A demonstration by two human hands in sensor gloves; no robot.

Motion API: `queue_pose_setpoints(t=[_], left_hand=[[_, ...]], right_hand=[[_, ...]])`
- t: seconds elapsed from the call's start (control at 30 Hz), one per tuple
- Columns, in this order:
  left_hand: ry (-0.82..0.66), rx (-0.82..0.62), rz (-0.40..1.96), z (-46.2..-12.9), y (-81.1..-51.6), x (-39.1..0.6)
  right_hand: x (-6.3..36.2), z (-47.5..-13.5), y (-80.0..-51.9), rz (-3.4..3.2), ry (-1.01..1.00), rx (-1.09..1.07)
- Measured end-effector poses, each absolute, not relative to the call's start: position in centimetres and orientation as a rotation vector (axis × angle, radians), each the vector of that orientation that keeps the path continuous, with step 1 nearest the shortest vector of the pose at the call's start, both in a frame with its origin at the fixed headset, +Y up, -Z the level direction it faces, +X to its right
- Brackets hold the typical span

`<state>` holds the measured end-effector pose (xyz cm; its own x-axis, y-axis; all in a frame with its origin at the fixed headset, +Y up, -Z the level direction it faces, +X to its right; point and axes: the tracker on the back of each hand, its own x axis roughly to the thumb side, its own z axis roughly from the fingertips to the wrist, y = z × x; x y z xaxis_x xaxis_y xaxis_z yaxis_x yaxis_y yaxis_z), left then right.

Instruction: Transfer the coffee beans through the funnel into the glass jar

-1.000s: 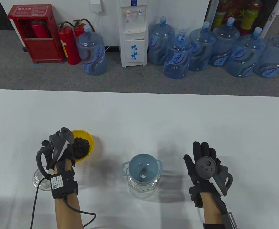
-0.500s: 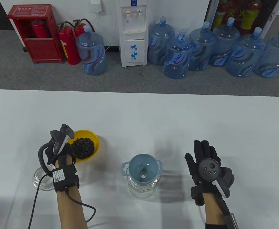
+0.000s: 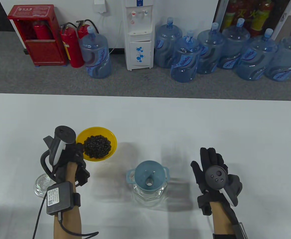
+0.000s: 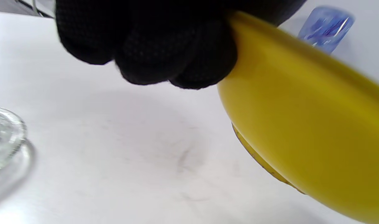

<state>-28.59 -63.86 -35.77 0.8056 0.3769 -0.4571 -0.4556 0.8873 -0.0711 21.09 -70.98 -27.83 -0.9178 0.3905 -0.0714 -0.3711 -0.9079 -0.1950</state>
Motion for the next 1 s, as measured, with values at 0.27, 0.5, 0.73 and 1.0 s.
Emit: queue_pose_setpoints(t=[0.27,0.5,0.73,1.0], left_hand=[[0.224,-0.083,0.571,-33.4,-59.4,-23.7],[0.098,-0.026,0.611,-32.3,-57.8,-19.6],[0.000,-0.052,0.697,-31.8,-58.1,-18.3],[-0.067,-0.061,0.694,-31.4,-58.6,-17.9]], right_hand=[[20.9,-27.9,-71.0,2.723,-0.243,-0.147],[20.5,-27.7,-70.7,2.715,-0.266,-0.131],[20.7,-27.6,-70.6,2.703,-0.282,-0.137],[20.9,-27.6,-70.5,2.701,-0.296,-0.148]])
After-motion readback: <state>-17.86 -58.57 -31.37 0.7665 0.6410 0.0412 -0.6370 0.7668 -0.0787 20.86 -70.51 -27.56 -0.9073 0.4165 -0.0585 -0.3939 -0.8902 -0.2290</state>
